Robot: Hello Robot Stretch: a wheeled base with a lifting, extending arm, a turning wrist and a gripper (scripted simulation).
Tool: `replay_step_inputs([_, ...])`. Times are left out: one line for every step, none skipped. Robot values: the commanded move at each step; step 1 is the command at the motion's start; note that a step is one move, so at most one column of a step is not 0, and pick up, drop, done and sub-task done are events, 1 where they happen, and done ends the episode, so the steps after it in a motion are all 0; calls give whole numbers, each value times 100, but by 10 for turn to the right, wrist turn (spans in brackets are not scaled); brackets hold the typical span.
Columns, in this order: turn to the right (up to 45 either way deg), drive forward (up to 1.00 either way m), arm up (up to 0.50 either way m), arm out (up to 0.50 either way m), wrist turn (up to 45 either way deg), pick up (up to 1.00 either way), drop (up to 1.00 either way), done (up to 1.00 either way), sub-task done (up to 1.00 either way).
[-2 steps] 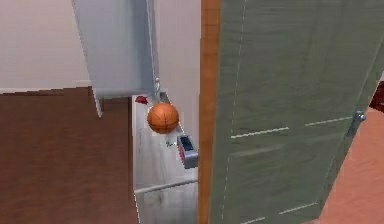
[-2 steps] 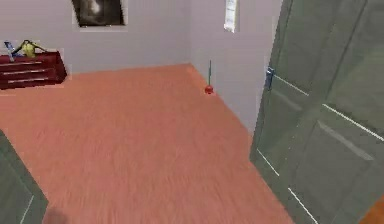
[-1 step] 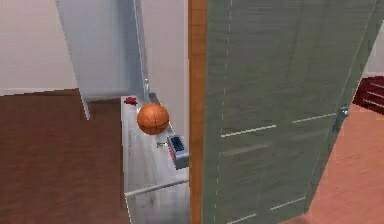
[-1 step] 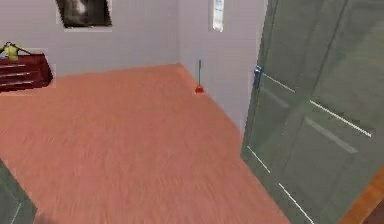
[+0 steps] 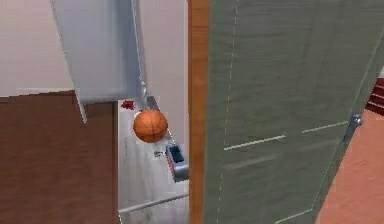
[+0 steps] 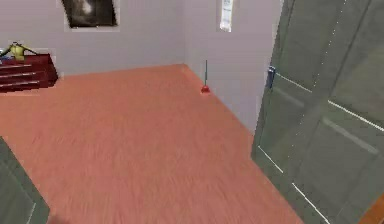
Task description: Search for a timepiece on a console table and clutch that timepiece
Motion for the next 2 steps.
replay_step_inputs([-180,0,0,0,0,0,0,0,0])
replay_step_inputs([0,10,0,0,0,0,0,0,0])
